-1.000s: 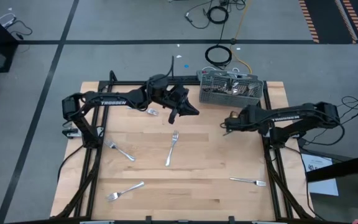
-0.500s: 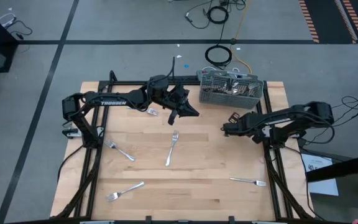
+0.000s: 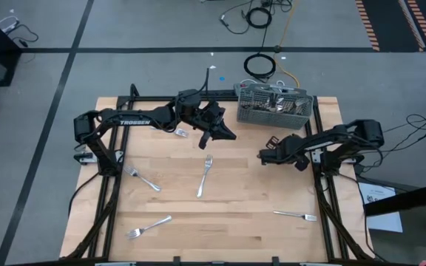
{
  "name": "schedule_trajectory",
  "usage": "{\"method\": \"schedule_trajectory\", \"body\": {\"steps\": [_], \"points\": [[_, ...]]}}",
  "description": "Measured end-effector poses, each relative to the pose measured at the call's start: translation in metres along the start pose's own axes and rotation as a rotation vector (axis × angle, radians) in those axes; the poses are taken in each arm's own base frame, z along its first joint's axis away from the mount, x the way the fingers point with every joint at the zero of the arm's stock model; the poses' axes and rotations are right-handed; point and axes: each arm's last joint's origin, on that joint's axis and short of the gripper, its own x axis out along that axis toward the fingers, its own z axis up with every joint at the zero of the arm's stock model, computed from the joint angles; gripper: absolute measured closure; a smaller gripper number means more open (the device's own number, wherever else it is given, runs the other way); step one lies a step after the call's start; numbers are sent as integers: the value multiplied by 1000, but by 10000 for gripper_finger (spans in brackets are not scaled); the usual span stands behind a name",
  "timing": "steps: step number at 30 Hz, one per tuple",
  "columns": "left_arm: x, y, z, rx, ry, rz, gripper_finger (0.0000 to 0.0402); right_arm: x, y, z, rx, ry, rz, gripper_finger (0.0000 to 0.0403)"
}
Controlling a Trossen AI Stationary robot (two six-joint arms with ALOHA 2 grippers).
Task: Sort silverware
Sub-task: Put the silver spoon into the silverware basket
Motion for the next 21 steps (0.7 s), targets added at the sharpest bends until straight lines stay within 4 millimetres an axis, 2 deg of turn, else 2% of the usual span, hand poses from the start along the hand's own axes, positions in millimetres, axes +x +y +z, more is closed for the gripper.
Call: {"method": "schedule_trajectory", "body": {"steps": [5, 10, 14, 16, 21], "points": [[0, 0, 0, 1, 0, -3, 396, 5, -1, 0, -58, -69, 14, 299], [0, 0, 0, 2, 0, -3, 396, 6, 0, -2, -136, -78, 47, 384], [0, 0, 0, 2, -1, -3, 396, 0, -1, -5, -139, -63, 87, 393], [0, 0, 0, 2, -1, -3, 396, -9, -1, -9, -145, -16, 119, 398], [0, 0, 0, 0, -1, -3, 396, -50, 2, -18, -162, 115, 299, 401]]}}
